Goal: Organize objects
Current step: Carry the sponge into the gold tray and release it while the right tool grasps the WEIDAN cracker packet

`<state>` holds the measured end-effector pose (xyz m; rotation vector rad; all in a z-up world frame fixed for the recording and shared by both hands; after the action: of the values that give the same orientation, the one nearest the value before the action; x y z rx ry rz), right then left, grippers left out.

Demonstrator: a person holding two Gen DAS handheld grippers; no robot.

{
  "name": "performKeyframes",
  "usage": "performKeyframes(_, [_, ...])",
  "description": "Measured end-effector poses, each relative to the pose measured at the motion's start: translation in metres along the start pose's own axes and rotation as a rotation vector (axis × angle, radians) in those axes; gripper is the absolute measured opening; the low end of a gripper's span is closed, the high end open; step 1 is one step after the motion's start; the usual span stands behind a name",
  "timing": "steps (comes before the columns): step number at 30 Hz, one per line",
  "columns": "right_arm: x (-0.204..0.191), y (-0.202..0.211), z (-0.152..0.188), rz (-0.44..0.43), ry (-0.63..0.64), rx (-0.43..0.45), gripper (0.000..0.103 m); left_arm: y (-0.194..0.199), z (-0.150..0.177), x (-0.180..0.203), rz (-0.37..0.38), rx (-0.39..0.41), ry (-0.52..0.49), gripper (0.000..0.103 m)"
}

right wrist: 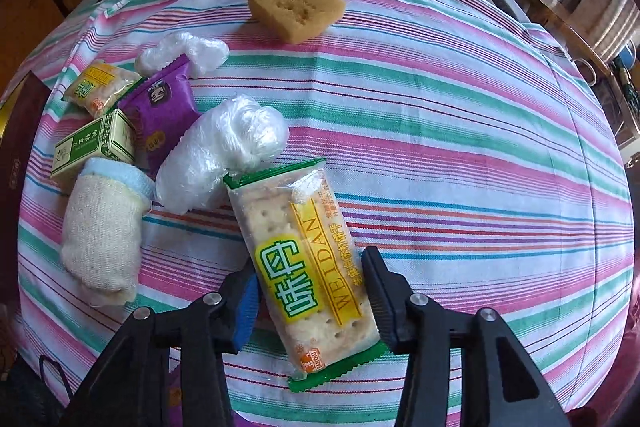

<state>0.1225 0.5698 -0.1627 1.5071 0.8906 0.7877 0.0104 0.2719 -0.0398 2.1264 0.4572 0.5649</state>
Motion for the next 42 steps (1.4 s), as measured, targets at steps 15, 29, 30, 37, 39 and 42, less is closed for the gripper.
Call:
performKeyframes(15, [-0.004,0.0,0.003,0.03,-0.012,0.053,0.049,0.052,0.017,-0.144,-0.18,0.058,0.327,0.047])
performKeyframes(29, [-0.01,0.001,-0.001,0.047,-0.001,0.063,0.049,0.024,-0.018,-0.301,-0.279,0.008,0.661,0.048])
performKeyframes(30, [-0.011,0.002,0.0,0.047,0.0,0.064,0.049,0.019,-0.018,-0.308,-0.305,-0.006,0.665,0.051])
performKeyframes(37, [-0.014,0.002,0.002,0.048,0.006,0.066,0.049,0.004,-0.003,-0.339,-0.32,-0.041,0.776,0.075])
performKeyframes(39, [-0.014,0.002,0.001,0.048,0.008,0.068,0.049,0.012,0.001,-0.336,-0.341,-0.019,0.773,0.074])
performKeyframes(42, [-0.015,0.001,-0.001,0.051,0.011,0.069,0.049,0.026,0.007,-0.328,-0.386,0.01,0.756,0.074])
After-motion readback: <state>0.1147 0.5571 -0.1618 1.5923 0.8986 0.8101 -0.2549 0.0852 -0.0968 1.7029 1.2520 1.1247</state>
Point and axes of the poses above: each gripper's, at about its wrist camera, not at the fingertips, and y roughly against the way its jaws point, x to its right, z to its underside, the point moved 7 cm from there along -y, roughly the way its jaws point, and after that the axes turned 11 degrees about -x, right-handed, at the moved point
